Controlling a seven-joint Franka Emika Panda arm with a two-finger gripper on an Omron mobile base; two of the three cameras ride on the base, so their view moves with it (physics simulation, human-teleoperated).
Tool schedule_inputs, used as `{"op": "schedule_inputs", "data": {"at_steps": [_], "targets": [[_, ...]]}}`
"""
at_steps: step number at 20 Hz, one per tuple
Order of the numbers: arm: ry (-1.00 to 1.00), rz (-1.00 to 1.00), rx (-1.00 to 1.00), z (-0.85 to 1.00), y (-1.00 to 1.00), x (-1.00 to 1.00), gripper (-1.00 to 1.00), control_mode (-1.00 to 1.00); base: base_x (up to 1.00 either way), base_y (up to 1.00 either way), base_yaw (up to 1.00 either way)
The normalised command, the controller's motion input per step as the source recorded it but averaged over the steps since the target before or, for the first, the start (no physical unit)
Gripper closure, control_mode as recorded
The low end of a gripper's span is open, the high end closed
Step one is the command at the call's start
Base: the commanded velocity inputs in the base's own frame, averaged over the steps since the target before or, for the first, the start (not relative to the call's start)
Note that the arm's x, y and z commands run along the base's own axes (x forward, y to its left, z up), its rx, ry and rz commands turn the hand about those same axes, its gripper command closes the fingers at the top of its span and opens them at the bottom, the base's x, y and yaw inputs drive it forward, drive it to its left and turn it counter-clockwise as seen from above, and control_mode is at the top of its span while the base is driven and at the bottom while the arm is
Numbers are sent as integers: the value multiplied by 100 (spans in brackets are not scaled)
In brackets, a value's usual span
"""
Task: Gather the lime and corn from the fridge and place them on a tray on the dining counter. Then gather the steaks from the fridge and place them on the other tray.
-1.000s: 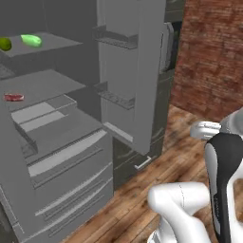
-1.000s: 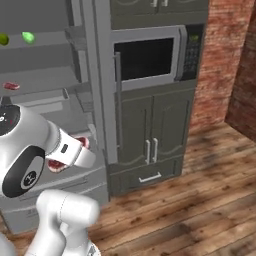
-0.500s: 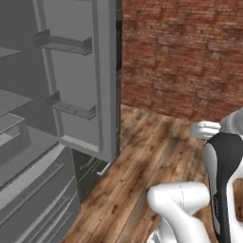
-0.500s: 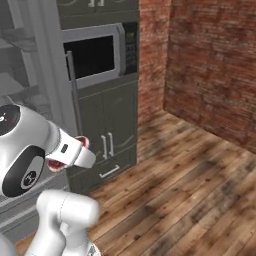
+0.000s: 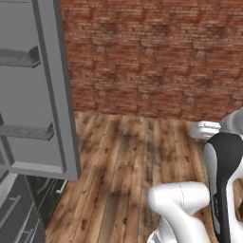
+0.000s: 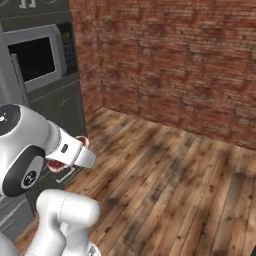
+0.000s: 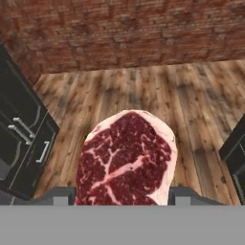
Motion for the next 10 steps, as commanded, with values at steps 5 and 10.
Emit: {"op": "schedule_inputs", "data": {"at_steps": [5, 10], "targets": [[0, 0, 0, 0, 0, 0, 100, 100, 0, -11, -56], [0, 0, 0, 0, 0, 0, 100, 100, 1, -5, -55]]}}
